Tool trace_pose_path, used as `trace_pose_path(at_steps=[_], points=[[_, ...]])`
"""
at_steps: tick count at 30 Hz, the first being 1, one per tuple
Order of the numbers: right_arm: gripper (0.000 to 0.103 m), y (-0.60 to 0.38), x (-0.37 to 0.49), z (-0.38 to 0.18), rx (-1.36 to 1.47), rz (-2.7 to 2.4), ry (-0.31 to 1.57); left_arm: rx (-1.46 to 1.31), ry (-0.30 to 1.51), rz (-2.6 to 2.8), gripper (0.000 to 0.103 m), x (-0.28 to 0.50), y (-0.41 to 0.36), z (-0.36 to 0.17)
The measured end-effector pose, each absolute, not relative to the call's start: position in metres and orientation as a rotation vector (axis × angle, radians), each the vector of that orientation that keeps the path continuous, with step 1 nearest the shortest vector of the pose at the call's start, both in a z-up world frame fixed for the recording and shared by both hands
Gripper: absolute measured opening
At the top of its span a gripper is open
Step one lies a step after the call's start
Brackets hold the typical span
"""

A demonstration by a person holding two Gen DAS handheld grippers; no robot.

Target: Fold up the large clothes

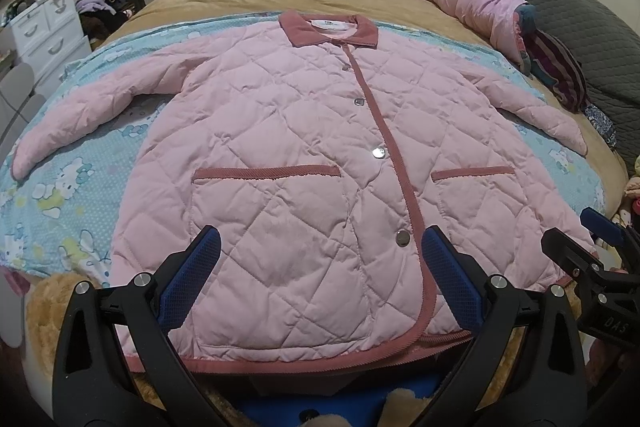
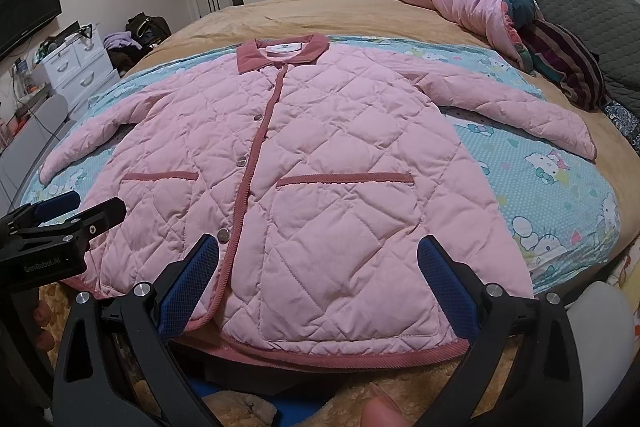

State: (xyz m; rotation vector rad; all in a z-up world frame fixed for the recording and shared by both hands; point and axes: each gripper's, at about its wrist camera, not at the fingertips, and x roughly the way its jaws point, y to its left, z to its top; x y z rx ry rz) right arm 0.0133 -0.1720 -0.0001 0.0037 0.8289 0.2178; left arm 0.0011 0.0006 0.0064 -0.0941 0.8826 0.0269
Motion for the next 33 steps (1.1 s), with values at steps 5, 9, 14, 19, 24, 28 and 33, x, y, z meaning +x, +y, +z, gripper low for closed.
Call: trace_pose_path(at_steps=[5, 9, 14, 19, 24, 28, 33], points=[[0.099, -0.17, 0.018, -0.001, 0.005, 0.22, 0.835, -0.096, 0.892, 0.028, 0.094, 0.004, 0.002, 0.004], [0.099, -0.168, 0.024, -0.001, 0.007, 0.22, 0.837, -0.097, 0.898, 0.033, 0.094, 0.01, 0.003, 0.001], [0.099, -0.168, 0.032, 0.003, 0.013, 0.218, 0.832, -0.091, 0.893, 0.043, 0.094, 0.018, 0.007, 0.003], [0.099, -0.167, 0.046, 0.01, 0.014, 0.218, 0.815, -0.092, 0.887, 0.053, 0.094, 0.032, 0.011, 0.007], [0.099, -0.165, 0.061, 0.017, 0.013, 0.214, 0.805, -0.091, 0.885, 0.057, 0.094, 0.051, 0.014, 0.012], [0.099, -0.165, 0.078, 0.022, 0.02, 0.215, 0.804, -0.098, 0.889, 0.061, 0.094, 0.066, 0.019, 0.015], [0.099, -0.165, 0.1, 0.027, 0.024, 0.21, 0.806, -0.108, 0.881, 0.062, 0.094, 0.088, 0.025, 0.021]])
